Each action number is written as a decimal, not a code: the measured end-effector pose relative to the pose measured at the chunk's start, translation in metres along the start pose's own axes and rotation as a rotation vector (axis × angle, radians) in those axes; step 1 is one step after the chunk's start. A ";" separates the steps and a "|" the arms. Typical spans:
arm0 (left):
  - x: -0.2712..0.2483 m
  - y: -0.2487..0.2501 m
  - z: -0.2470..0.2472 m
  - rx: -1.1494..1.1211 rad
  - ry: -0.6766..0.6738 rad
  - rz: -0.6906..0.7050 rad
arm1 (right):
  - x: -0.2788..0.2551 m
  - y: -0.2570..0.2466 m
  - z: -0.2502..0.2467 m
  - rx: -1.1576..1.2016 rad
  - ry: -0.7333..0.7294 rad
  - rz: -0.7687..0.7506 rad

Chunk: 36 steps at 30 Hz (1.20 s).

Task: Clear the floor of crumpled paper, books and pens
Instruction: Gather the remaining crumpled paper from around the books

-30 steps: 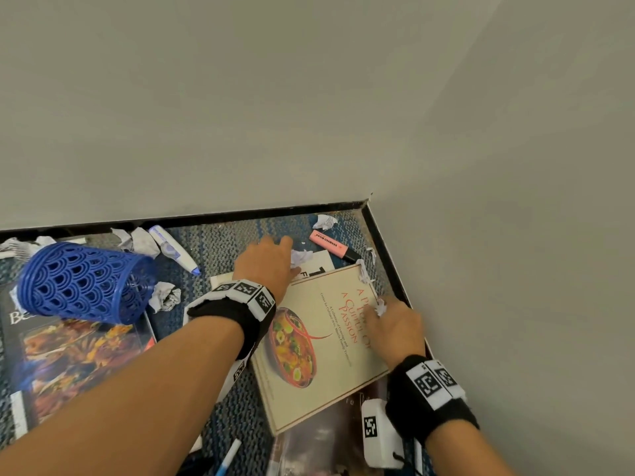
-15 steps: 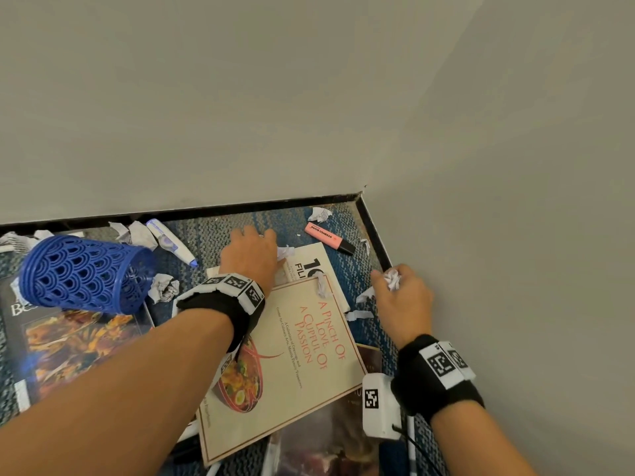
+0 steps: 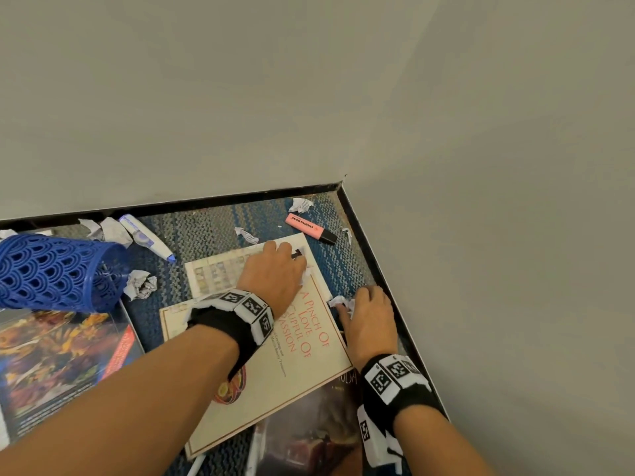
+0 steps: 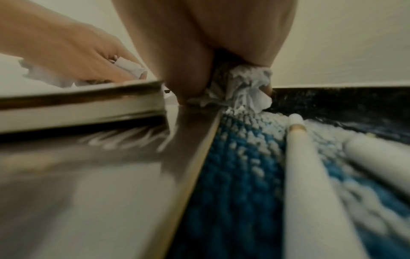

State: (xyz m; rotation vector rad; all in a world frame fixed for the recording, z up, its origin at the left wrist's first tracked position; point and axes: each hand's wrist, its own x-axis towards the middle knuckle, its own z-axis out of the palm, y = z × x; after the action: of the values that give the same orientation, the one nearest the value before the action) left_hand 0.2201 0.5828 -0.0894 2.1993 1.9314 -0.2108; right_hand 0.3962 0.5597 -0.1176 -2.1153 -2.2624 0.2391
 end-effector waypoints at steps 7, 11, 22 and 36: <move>0.003 -0.004 -0.003 -0.113 0.069 -0.042 | 0.014 -0.007 -0.028 0.093 -0.014 -0.020; 0.006 -0.006 0.002 -0.086 0.099 0.039 | 0.001 0.004 -0.035 -0.130 -0.088 0.099; 0.003 -0.002 0.006 0.008 0.100 0.064 | 0.014 0.027 -0.024 0.012 -0.086 -0.046; 0.014 -0.088 -0.001 -0.329 0.166 -0.430 | 0.061 -0.001 -0.019 0.176 -0.230 -0.262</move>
State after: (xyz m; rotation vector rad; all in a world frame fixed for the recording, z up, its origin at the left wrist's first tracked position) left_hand 0.1344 0.6073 -0.0973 1.6248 2.3156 0.2198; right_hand 0.3929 0.6221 -0.1031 -1.7640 -2.5022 0.6732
